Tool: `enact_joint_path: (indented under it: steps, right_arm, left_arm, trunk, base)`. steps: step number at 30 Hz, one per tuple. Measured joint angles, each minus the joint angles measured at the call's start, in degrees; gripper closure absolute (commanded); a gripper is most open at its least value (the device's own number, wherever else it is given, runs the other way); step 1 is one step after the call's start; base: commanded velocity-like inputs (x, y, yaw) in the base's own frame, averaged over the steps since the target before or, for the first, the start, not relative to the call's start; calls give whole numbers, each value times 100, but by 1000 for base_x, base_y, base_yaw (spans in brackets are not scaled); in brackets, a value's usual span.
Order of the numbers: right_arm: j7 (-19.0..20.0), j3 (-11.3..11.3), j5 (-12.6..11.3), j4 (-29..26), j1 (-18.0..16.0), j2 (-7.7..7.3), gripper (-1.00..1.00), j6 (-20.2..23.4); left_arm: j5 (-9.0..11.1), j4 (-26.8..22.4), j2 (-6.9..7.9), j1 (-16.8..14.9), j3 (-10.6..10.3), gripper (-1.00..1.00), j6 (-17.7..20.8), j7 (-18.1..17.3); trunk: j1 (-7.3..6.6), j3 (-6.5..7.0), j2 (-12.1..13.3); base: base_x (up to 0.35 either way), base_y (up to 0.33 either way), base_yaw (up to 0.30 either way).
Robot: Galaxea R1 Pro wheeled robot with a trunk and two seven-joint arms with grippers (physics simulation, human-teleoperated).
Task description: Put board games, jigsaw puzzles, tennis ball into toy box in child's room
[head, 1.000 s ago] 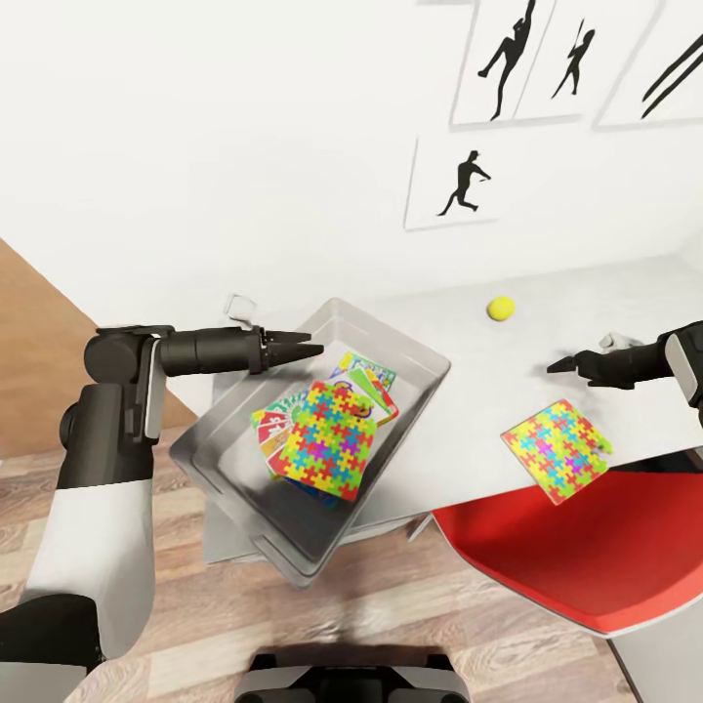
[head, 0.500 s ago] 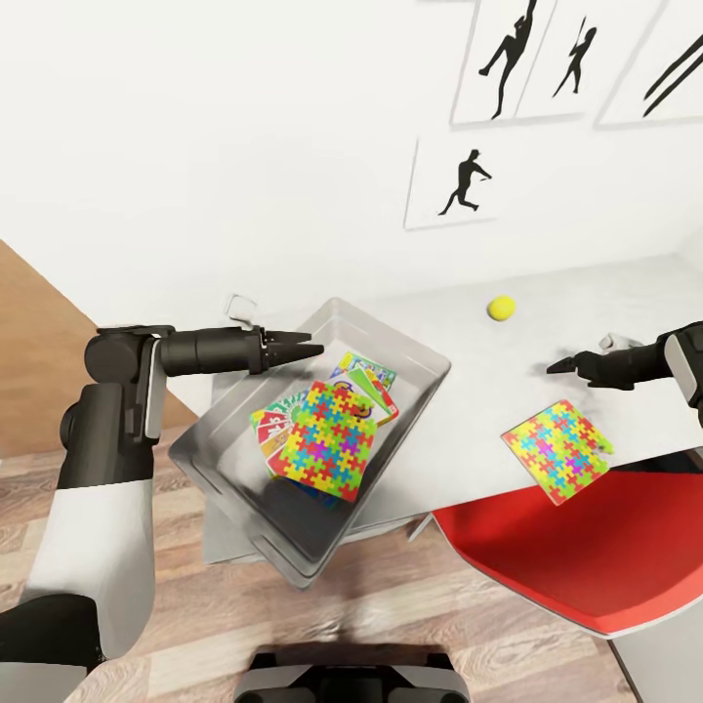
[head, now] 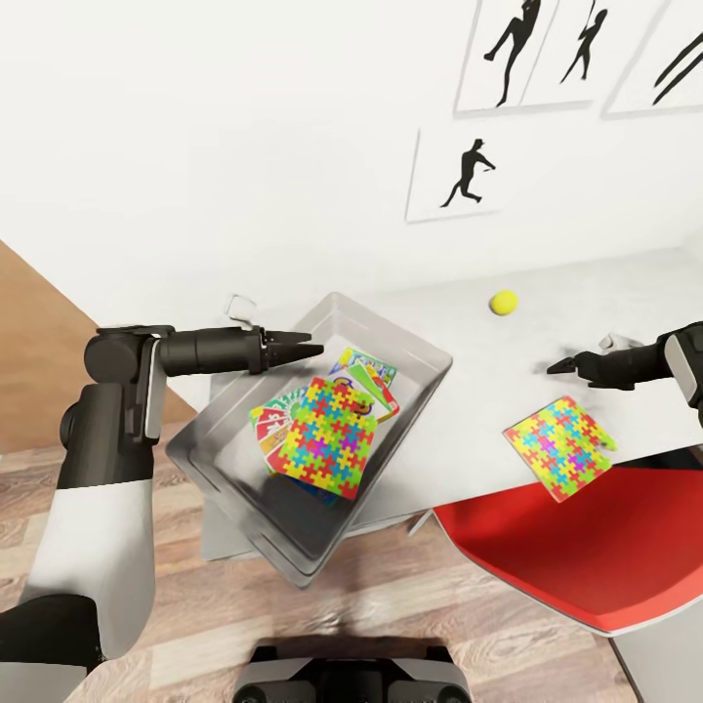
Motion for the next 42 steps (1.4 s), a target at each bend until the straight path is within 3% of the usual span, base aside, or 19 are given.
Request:
enact_joint_path:
  steps: [32, 42]
  right_arm:
    - [-119, 4, 6, 25, 12, -9, -100, -18]
    - [-134, 19, 13, 372, 17, -6, -100, -246]
  left_arm:
    - [1, 0, 0, 0, -1, -100, 0, 2]
    - [1, 0, 2, 0, -6, -100, 0, 0]
  trunk:
    - [0, -70, 0]
    - [0, -71, 0]
  base:
    - [0, 0, 0]
    - [0, 0, 0]
